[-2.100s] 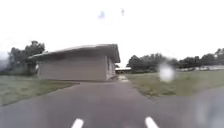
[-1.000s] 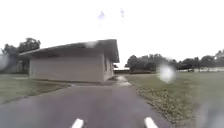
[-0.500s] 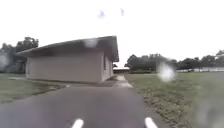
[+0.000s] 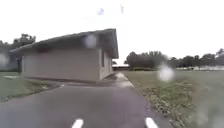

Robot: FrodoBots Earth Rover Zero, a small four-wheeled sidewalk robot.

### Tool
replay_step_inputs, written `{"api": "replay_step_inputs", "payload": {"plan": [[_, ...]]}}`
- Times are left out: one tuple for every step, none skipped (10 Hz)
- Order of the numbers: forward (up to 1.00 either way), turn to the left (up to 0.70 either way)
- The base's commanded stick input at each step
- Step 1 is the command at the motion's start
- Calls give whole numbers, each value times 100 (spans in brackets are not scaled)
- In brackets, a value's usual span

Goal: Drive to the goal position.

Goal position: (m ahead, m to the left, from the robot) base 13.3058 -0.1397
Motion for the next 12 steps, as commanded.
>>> {"api": "replay_step_inputs", "payload": {"plan": [[85,0],[85,0],[85,0],[85,0],[85,0],[85,0],[85,0],[85,0],[85,0],[85,0],[85,0],[85,0]]}}
